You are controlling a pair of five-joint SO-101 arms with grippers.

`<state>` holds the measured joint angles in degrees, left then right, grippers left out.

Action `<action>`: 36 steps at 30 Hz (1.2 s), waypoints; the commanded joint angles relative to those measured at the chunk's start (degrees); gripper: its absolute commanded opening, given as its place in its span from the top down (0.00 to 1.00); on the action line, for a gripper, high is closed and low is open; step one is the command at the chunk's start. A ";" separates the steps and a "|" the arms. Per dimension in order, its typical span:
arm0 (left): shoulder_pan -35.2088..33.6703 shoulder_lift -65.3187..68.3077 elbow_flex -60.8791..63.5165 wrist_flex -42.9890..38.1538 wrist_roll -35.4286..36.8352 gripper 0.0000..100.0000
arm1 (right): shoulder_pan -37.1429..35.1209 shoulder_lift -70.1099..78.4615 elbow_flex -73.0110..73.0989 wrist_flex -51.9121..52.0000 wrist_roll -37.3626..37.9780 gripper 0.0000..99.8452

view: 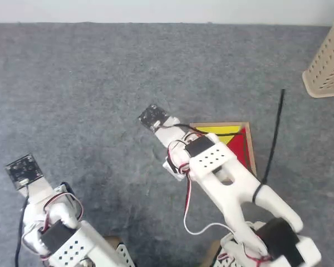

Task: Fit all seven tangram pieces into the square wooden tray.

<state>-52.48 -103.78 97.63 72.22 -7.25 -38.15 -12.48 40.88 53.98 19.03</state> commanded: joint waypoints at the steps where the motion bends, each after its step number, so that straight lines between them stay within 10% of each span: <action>1: 0.09 -0.62 -1.10 0.18 0.53 0.77 | -0.31 3.12 -1.58 -1.98 4.22 0.72; 20: 0.09 -0.62 -1.10 0.18 0.53 0.77 | -0.92 17.80 -10.55 0.84 3.43 0.97; 36: 0.09 -0.62 -1.10 0.18 0.53 0.77 | -2.42 18.07 -28.40 15.25 -19.60 0.97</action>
<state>-52.48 -103.78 97.63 72.22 -7.25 -39.12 5.71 18.90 67.34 3.12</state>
